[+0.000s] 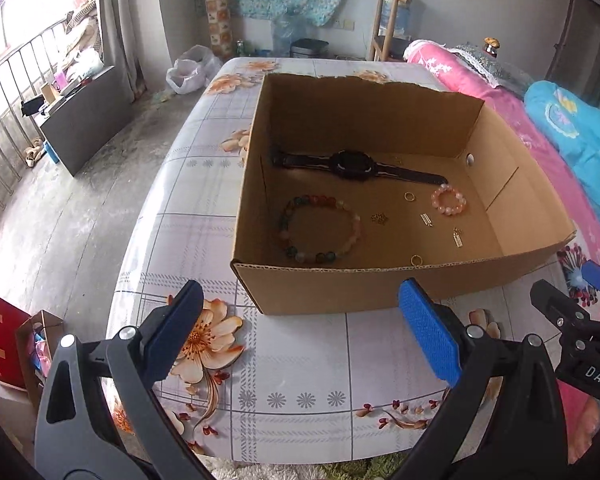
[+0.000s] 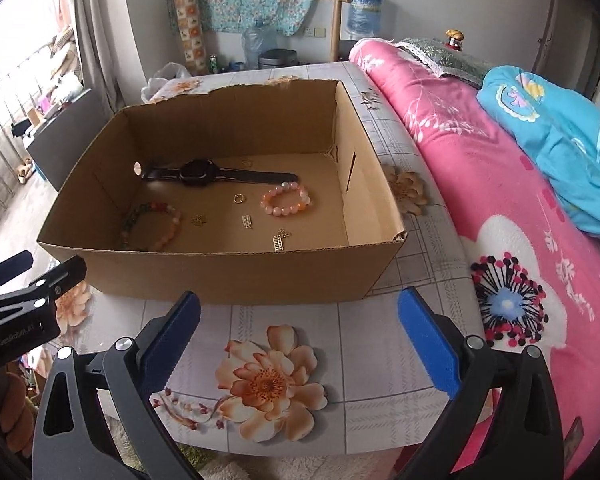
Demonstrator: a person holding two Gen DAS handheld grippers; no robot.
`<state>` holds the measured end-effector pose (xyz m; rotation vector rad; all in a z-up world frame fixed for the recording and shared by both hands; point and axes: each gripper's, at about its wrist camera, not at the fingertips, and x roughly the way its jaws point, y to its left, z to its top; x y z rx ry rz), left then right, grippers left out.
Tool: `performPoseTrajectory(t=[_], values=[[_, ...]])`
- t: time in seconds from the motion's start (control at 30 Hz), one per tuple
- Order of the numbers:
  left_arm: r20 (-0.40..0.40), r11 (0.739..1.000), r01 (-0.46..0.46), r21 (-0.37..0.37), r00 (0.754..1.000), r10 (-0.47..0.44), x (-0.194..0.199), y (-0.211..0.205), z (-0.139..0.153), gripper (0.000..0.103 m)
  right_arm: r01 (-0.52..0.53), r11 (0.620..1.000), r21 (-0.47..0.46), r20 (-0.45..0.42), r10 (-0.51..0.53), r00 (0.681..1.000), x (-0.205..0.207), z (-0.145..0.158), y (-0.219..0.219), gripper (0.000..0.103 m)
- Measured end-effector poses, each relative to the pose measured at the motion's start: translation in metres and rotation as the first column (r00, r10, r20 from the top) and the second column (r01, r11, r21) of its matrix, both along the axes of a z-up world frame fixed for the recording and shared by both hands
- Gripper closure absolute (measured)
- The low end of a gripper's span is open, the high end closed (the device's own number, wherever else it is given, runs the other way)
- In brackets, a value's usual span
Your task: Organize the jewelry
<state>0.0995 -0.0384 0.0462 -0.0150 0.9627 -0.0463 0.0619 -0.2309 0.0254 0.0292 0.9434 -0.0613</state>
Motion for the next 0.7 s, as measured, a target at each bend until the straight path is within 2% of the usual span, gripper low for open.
performPoseTrajectory(t=[0.2,0.7], values=[[-0.020,0.999,0.009,0.031,1.000,-0.009,0.002,-0.008,-0.002,0.008,0.000,1.000,0.021,-0.011,0.000,1.000,0.003,-0.001,-0.005,0.007],[-0.044,0.999,0.015,0.041,0.999,-0.013,0.004,-0.012,-0.005,0.008,-0.016,0.999,0.033,-0.040,0.017,0.999,0.009,-0.008,-0.004,0.007]])
